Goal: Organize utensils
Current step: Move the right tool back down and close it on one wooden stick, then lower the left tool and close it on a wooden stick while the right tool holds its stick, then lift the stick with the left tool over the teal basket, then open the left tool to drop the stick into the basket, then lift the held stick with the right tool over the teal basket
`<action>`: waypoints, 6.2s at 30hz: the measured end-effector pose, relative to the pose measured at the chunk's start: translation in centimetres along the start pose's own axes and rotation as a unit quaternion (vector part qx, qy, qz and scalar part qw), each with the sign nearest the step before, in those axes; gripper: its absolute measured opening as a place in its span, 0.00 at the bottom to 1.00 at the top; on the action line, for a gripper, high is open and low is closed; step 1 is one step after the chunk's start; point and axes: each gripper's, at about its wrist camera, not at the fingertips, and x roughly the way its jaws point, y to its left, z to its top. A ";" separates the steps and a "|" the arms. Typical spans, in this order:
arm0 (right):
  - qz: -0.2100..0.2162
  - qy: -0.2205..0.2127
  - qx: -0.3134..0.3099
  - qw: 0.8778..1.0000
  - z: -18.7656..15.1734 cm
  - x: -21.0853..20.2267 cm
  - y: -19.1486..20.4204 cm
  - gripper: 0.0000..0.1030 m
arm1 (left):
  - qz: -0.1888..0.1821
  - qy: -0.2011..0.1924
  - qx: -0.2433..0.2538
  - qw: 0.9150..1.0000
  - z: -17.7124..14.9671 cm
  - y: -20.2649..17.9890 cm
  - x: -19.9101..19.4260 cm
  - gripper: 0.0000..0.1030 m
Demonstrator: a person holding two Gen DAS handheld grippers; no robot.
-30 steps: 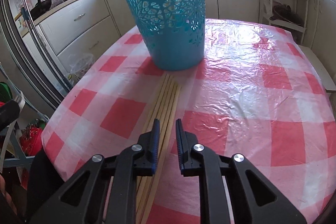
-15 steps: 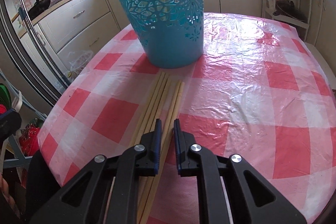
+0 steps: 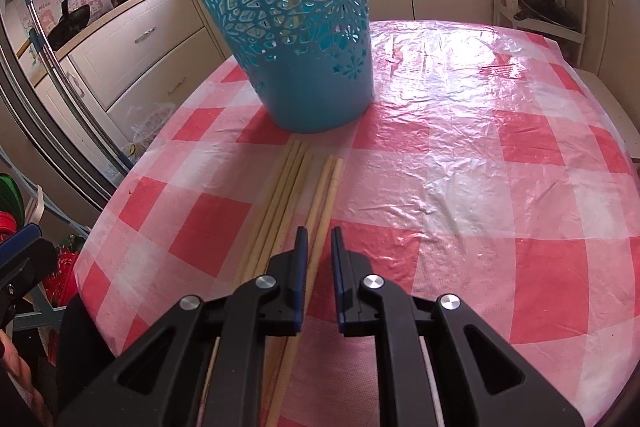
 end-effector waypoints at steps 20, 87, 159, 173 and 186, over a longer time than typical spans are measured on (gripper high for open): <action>-0.029 0.009 -0.018 0.999 0.5 -0.6 -2.5 0.06 | -0.032 0.061 0.032 0.997 1.9 -5.5 7.5 0.83; 0.002 0.029 -0.006 1.000 1.8 -0.1 -3.0 0.13 | -0.060 0.123 0.067 0.988 5.1 -7.6 13.9 0.06; 0.050 0.013 0.048 0.998 0.9 -0.4 -5.6 0.06 | -0.109 -0.231 -0.088 0.963 22.9 -8.2 6.6 0.05; 0.052 0.014 0.049 0.997 0.9 -0.5 -5.7 0.06 | -0.029 -0.205 -0.028 0.978 16.3 -5.4 2.0 0.60; -0.070 0.015 -0.081 0.994 0.7 0.1 -0.8 0.05 | -0.008 -0.081 -0.059 0.995 5.3 2.7 0.8 0.70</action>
